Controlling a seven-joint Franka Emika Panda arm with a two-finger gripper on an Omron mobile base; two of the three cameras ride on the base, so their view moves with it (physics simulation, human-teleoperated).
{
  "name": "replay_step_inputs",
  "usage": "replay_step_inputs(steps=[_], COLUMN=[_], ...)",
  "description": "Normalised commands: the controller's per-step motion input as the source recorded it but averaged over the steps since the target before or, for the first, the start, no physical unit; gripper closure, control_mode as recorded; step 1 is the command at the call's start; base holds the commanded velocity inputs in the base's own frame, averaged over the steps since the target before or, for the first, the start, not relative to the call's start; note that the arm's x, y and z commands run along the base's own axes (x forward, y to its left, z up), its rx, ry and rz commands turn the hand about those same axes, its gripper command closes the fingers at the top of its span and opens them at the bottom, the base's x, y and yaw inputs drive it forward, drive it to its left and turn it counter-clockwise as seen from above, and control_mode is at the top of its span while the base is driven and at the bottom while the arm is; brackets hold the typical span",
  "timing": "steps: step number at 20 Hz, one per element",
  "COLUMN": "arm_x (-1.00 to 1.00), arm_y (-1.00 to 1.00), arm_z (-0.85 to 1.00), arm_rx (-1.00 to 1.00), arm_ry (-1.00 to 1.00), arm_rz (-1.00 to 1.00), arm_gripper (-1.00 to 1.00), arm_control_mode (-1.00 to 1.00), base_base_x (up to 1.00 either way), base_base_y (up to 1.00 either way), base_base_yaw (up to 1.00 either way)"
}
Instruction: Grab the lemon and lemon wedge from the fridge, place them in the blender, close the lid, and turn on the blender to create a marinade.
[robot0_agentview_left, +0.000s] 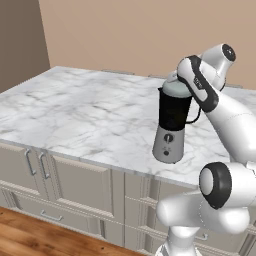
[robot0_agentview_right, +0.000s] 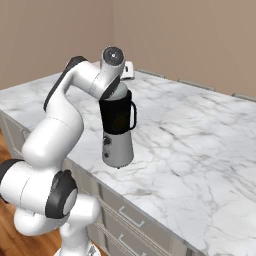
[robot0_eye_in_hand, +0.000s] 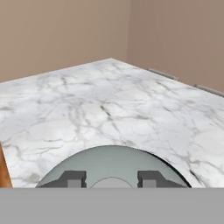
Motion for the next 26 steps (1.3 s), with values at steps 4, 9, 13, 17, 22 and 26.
replay_step_inputs(steps=[4, 9, 13, 17, 22, 26], arm_x=[0.02, 0.19, 0.35, 0.27, 0.02, 0.0], arm_y=[0.0, -0.02, 0.0, -0.02, -0.09, -0.18], arm_z=[0.0, 0.0, 0.0, 0.0, 0.0, 0.0], arm_rx=[0.0, 0.0, 0.0, 0.0, 0.0, 0.0], arm_ry=[0.0, 0.0, 0.0, 0.0, -0.03, -0.05], arm_rz=[0.0, 0.0, 0.0, 0.0, 0.0, -0.02], arm_gripper=[1.0, 1.0, 1.0, 1.0, 1.0, 1.0], arm_control_mode=[-1.0, -1.0, -1.0, -1.0, -1.0, -1.0], base_base_x=[0.0, 0.0, 0.0, 0.0, 0.0, 0.0], base_base_y=[0.0, 0.0, 0.0, 0.0, 0.0, 0.0], base_base_yaw=[0.0, 0.0, 0.0, 0.0, 0.0, 0.0])
